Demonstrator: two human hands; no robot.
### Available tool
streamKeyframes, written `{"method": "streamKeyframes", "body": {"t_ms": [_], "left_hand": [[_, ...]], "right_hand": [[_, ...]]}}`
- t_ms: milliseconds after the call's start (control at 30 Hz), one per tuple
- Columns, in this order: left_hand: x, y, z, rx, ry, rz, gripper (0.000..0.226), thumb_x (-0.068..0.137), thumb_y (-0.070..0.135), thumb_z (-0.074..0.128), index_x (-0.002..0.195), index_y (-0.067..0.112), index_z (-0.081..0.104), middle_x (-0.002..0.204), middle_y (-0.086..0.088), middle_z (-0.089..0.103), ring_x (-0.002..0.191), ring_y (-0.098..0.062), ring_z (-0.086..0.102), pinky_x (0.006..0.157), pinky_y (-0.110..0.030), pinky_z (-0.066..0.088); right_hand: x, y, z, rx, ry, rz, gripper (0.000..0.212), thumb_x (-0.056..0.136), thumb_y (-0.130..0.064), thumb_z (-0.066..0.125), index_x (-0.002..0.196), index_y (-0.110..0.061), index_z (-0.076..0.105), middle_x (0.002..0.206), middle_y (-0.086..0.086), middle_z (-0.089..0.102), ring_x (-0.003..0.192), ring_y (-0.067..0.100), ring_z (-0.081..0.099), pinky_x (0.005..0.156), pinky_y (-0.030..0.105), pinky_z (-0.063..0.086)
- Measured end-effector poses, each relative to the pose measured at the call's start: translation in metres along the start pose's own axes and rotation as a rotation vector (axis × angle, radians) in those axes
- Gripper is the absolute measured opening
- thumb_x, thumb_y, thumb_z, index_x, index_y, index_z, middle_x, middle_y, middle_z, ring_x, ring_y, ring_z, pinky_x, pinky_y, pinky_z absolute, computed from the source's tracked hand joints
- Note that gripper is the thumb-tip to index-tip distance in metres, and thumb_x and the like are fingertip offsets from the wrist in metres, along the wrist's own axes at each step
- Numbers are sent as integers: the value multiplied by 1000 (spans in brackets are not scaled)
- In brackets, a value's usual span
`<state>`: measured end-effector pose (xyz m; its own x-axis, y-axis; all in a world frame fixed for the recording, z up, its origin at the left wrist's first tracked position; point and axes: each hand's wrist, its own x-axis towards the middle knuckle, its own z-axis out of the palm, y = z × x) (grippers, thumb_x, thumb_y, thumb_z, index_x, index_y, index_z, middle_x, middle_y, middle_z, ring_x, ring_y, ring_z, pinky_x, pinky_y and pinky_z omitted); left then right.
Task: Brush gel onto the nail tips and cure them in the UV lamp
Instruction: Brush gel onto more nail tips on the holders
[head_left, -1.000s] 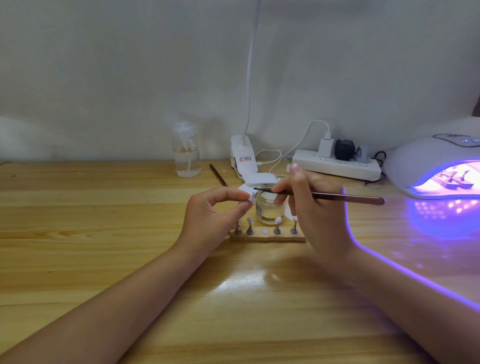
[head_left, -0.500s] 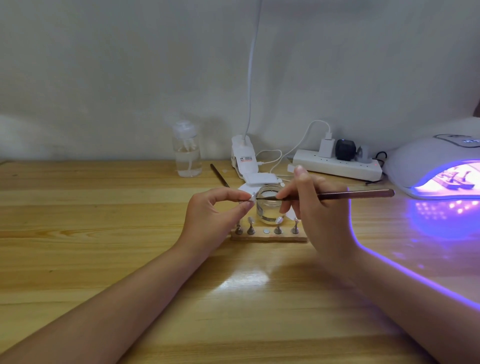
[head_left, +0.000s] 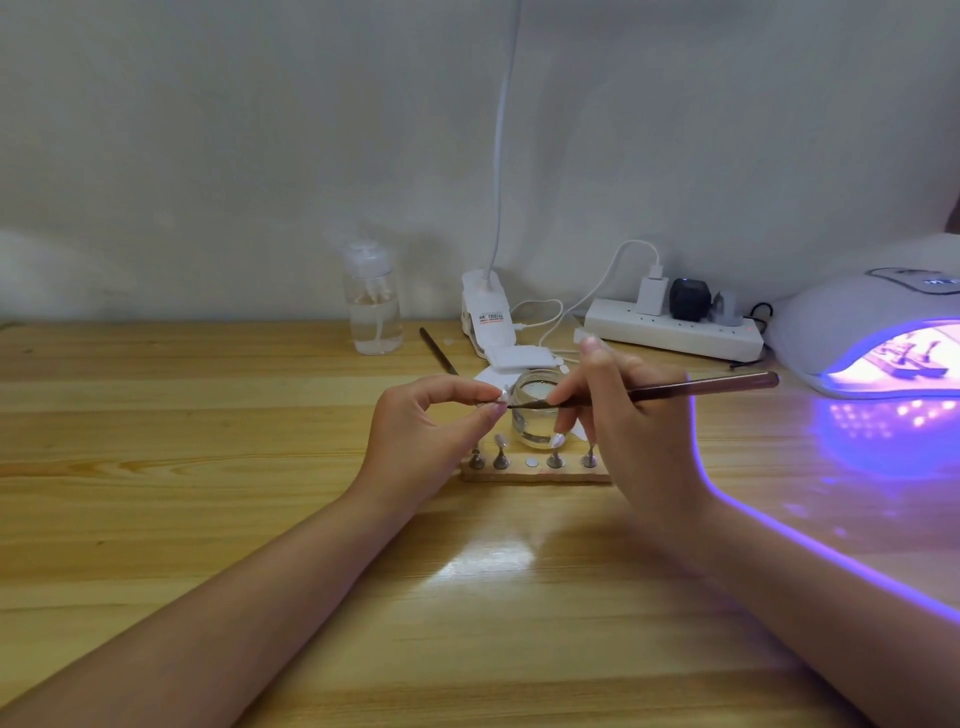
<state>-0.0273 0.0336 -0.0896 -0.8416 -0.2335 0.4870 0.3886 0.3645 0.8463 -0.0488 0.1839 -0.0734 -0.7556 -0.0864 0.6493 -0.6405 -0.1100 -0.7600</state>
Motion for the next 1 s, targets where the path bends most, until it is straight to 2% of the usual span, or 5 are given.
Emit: {"method": "streamKeyframes", "body": {"t_ms": [267, 400, 567, 800, 1000], "left_hand": [[0, 0, 0, -3, 2, 16, 20, 68, 17, 77, 66, 34, 68, 70, 18, 68, 76, 8, 61, 71, -2, 41], [0, -1, 0, -16, 19, 13, 22, 68, 15, 77, 64, 34, 67, 68, 17, 67, 72, 9, 59, 68, -2, 40], [1, -1, 1, -8, 4, 24, 25, 70, 13, 76, 63, 36, 66, 65, 24, 66, 69, 10, 59, 67, -1, 39], [0, -1, -1, 18, -7, 23, 20, 71, 16, 75, 67, 34, 67, 68, 26, 66, 68, 9, 59, 66, -1, 40], [0, -1, -1, 19, -1, 31, 22, 72, 15, 75, 66, 35, 66, 68, 27, 65, 68, 10, 59, 66, -1, 41]], "right_hand": [[-1, 0, 1, -72, 1, -11, 38, 96, -12, 42, 69, -3, 67, 55, 7, 61, 44, 0, 52, 50, 11, 39], [-1, -1, 2, -42, 1, 18, 41, 96, -14, 43, 62, -7, 66, 50, 8, 59, 41, 3, 49, 49, 15, 39], [-1, -2, 1, -1, 3, 3, 45, 96, -7, 42, 57, -10, 63, 43, -1, 55, 37, 4, 48, 46, 10, 37], [-1, -1, 1, -113, -3, 13, 37, 96, -12, 42, 68, -13, 66, 57, 3, 62, 48, -1, 54, 53, 9, 40], [-2, -3, 3, -76, -4, 17, 39, 96, -10, 44, 63, -10, 66, 52, 9, 60, 42, 3, 52, 52, 12, 40]]}}
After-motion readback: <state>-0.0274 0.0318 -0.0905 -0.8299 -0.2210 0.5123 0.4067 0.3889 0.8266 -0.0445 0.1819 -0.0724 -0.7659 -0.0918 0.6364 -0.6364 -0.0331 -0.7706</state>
